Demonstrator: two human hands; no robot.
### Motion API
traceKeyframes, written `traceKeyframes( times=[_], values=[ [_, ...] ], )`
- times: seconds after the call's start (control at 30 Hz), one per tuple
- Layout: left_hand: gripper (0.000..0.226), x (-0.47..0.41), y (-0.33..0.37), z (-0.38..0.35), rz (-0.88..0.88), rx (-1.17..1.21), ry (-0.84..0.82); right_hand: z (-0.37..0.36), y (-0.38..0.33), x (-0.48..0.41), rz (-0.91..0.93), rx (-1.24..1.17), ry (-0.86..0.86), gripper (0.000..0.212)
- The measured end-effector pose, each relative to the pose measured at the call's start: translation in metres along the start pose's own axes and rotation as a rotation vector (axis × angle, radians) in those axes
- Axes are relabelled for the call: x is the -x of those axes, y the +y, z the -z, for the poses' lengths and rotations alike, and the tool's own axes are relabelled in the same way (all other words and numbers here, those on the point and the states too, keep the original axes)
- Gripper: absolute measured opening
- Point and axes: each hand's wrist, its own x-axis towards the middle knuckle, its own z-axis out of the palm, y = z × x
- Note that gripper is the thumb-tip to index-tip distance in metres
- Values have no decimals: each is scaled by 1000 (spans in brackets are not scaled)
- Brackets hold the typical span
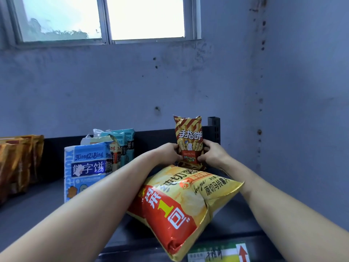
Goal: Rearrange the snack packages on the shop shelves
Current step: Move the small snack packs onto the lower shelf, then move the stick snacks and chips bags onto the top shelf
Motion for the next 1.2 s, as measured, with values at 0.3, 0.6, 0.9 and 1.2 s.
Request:
traceKeyframes(
  times=[0.3, 0.6, 0.9, 1.2],
  values=[
    [53, 18, 5, 11, 24, 60, 131, 7, -9, 15, -85, 54, 39, 51],
    [32, 68, 20, 29, -159, 200, 321, 32, -64, 62, 122, -41, 155, 27],
    [29, 185, -25, 64, -326, 265, 402, -20, -141, 163, 435, 83, 105, 22],
    [16, 333, -156, 105, -155, 415, 484, -161, -191, 248, 472, 35, -209, 13]
  ],
)
